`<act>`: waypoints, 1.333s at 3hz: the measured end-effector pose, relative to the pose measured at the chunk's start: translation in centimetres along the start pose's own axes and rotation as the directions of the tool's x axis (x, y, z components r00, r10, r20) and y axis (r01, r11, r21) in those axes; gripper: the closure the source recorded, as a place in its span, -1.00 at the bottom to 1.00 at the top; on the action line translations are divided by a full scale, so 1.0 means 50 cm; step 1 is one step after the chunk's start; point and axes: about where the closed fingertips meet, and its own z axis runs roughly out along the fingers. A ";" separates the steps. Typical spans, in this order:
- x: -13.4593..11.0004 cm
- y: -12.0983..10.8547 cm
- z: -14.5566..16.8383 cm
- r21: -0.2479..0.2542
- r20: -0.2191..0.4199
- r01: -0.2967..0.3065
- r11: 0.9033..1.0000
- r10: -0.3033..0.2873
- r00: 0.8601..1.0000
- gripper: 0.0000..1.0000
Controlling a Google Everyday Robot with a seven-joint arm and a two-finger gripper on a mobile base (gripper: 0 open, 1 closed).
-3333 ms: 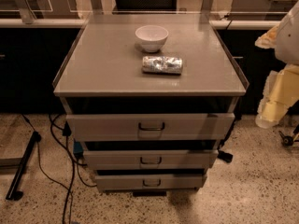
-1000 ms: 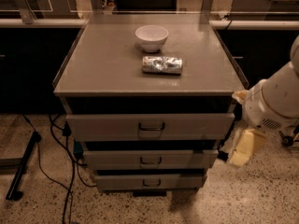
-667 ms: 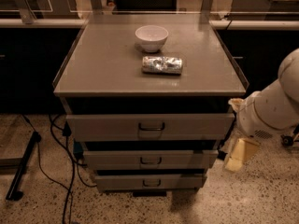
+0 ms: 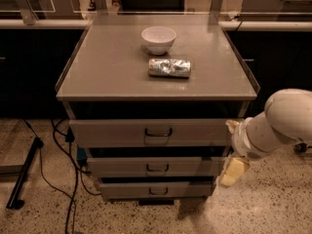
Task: Open middle drawer
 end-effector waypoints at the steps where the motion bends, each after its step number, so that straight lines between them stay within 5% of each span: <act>1: 0.028 0.018 0.119 -0.070 -0.002 -0.027 0.997 0.027 1.000 -1.00; 2: 0.047 0.039 0.177 -0.117 -0.012 -0.041 0.992 0.040 0.999 -1.00; 4: 0.074 0.055 0.218 -0.119 -0.023 -0.027 0.993 0.024 0.999 -1.00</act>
Offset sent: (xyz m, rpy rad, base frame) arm -0.0007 0.0071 -0.1342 0.0361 0.1849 -0.0054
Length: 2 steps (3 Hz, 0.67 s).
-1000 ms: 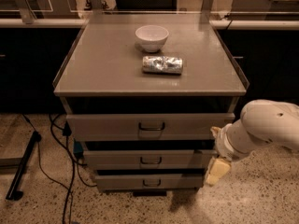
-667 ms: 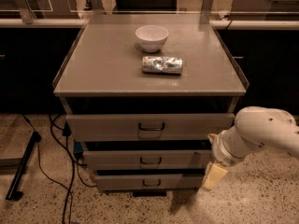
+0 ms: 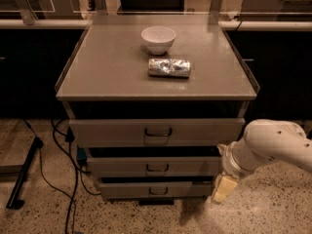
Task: Open middle drawer
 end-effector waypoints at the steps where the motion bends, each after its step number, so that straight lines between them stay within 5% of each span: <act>1: 0.027 0.019 0.066 -0.003 0.045 0.005 1.000 -0.005 0.999 -1.00; 2: 0.038 0.031 0.113 -0.020 0.079 0.006 1.000 -0.005 0.997 -1.00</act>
Offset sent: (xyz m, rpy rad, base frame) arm -0.0122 0.0043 -0.0874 0.1219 -0.0037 0.0260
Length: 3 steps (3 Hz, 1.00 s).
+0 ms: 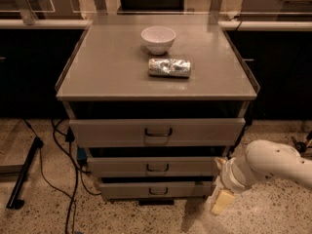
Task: Open middle drawer
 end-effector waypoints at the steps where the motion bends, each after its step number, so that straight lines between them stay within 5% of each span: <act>1: 0.018 0.024 0.067 -0.048 0.013 0.001 0.999 0.000 1.000 -1.00; 3: 0.033 0.029 0.092 -0.033 0.043 0.010 0.999 -0.009 0.999 -1.00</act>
Offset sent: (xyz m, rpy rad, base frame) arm -0.0072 0.0064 -0.0335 0.0223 0.0371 0.0184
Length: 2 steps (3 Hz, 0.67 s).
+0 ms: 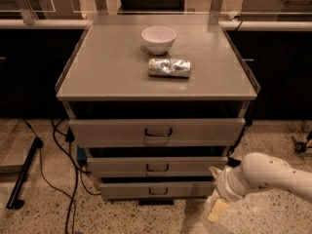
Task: Open middle drawer
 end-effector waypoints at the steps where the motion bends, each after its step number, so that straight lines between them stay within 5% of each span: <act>1: -0.004 -0.010 0.014 0.057 0.045 0.041 0.998 -0.044 0.998 -1.00; 2: -0.029 -0.031 0.036 0.110 0.133 0.113 0.988 -0.127 0.983 -1.00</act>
Offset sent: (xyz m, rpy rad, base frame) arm 0.0322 0.0218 -0.0089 0.1376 -0.2703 0.1280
